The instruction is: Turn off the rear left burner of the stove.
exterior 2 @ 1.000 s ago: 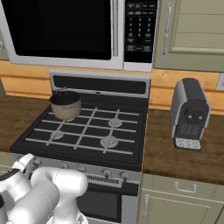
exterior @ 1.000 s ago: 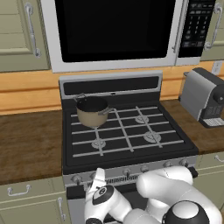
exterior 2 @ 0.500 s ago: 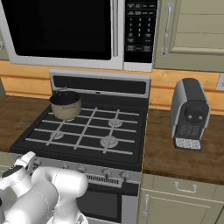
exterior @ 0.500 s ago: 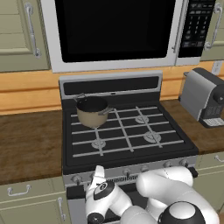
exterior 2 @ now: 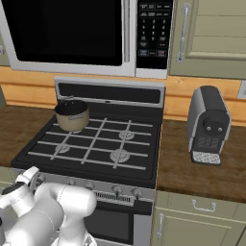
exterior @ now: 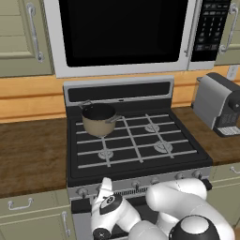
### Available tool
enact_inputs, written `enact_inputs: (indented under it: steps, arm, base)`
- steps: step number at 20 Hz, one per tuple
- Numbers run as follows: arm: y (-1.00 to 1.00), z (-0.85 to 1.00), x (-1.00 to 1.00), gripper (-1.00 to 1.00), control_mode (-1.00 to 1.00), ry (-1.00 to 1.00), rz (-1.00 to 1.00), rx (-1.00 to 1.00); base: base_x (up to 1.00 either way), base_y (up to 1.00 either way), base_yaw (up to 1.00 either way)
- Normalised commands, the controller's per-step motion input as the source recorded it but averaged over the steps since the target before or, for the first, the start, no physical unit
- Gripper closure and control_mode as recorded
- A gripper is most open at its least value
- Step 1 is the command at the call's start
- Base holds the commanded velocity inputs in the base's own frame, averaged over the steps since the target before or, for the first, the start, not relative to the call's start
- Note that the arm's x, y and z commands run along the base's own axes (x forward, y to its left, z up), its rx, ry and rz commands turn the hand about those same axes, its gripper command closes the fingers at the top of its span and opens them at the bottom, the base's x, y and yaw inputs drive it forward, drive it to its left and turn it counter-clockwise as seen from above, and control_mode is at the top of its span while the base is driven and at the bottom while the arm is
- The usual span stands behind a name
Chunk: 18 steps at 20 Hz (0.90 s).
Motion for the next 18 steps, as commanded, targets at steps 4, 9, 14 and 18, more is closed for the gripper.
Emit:
enact_inputs:
  steps: [4,9,14,18]
  arm:
    - [-0.01,0.0,0.0,1.0,-1.0,0.0,-0.26,0.18]
    - [-0.29,0.0,-0.26,1.0,-1.0,-0.03,-0.3,0.32]
    - [-0.46,0.0,-0.34,1.0,-1.0,-0.08,-0.35,0.37]
    - [-0.58,0.0,-0.35,1.0,-1.0,-0.12,-0.39,0.38]
  base:
    - [0.0,0.0,0.0]
    - [0.0,0.0,0.0]
    - [0.0,0.0,0.0]
    - [0.0,0.0,0.0]
